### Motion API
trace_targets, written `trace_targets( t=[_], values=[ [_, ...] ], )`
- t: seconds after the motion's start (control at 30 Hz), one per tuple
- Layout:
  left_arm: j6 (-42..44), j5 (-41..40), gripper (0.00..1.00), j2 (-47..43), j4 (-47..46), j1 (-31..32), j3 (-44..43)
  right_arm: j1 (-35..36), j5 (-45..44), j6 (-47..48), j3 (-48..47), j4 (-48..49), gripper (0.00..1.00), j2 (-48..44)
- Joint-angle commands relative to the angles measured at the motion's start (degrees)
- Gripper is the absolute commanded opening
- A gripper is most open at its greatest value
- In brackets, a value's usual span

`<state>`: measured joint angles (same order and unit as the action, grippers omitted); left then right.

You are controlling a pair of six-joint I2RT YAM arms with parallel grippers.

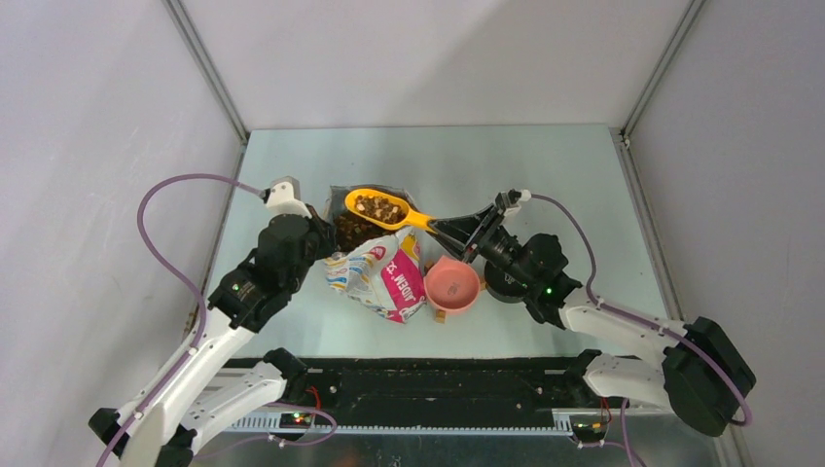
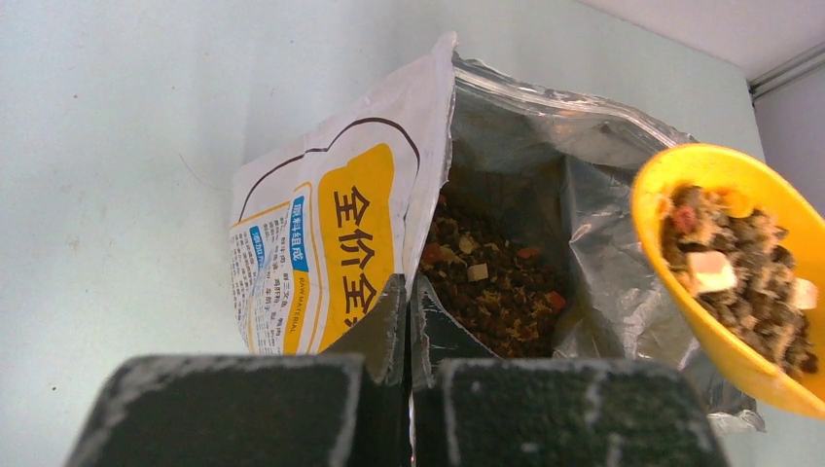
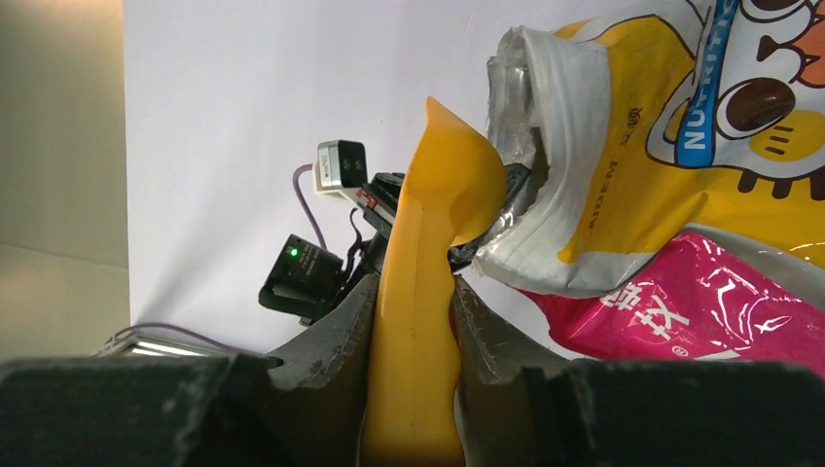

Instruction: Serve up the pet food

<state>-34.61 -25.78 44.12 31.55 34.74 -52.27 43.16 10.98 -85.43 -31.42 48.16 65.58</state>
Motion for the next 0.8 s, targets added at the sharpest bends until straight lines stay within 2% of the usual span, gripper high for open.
trace_targets(
  t=[0.0,0.3,0.53,0.77],
  values=[
    [-1.08,0.64,0.0,-1.05,-4.29,0.41,-1.09,-0.24,-1.08,2.92,-2.6,-2.12,0.0,-5.23],
    [0.6,-0.16,0.0,-1.52,-4.06,0.41,-1.67,-2.68,-4.04,7.59,-2.6,-13.54,0.0,-17.06],
    [0.47,0.2,0.0,-1.47,-4.99,0.42,-0.87,-5.23,-7.96,12.51,-2.61,-29.06,0.0,-28.16],
    [-0.02,-0.04,0.0,-1.62,-4.98,0.46,-0.24,-5.63,-13.18,15.63,-2.62,-42.99,0.0,-35.34]
  ],
)
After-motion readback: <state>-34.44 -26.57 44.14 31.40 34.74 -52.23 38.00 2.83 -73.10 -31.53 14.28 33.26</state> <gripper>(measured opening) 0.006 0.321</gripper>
